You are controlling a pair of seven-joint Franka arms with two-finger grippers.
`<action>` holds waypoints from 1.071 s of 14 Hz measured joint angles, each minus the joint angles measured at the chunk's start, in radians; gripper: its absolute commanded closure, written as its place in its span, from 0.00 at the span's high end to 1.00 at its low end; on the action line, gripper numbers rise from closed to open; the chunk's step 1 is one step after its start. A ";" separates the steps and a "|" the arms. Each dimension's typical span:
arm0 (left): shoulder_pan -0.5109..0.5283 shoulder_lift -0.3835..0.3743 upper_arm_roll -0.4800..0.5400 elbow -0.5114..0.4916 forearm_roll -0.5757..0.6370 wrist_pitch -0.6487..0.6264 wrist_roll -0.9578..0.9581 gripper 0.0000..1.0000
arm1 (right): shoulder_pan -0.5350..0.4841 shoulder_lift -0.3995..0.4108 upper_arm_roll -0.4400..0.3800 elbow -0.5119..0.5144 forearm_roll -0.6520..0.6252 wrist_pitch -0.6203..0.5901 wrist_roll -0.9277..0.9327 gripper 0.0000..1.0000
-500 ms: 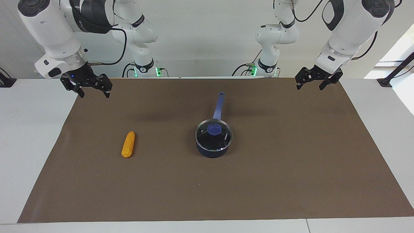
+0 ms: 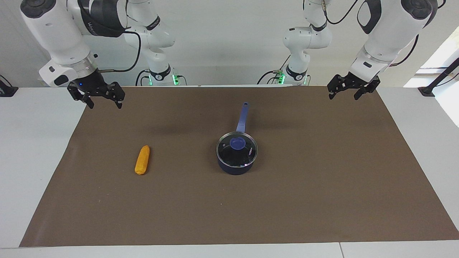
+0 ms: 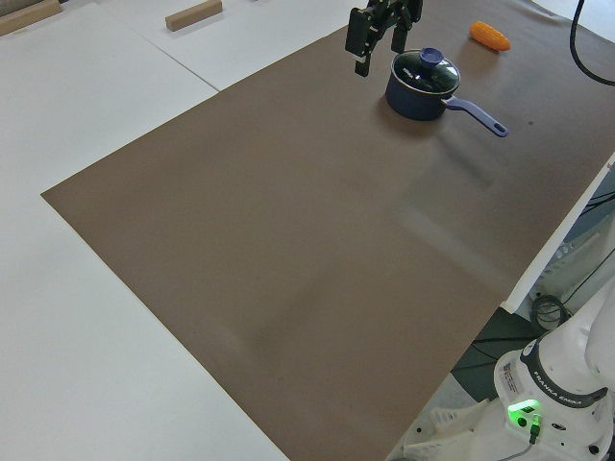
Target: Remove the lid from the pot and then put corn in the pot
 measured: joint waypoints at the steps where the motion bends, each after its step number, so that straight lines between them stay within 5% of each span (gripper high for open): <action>1: -0.001 0.000 -0.001 0.000 0.000 0.012 0.000 1.00 | 0.002 0.000 0.000 0.000 0.000 0.004 0.000 1.00; 8: -0.155 0.068 -0.009 0.029 -0.050 0.101 -0.155 1.00 | 0.001 0.000 0.001 0.000 0.000 0.007 0.000 1.00; 12: -0.326 0.323 -0.012 0.257 -0.054 0.112 -0.379 1.00 | 0.003 -0.003 0.004 -0.041 0.000 0.102 0.000 1.00; 15: -0.408 0.503 -0.008 0.401 -0.054 0.130 -0.461 1.00 | 0.007 -0.014 0.010 -0.201 0.000 0.311 0.000 1.00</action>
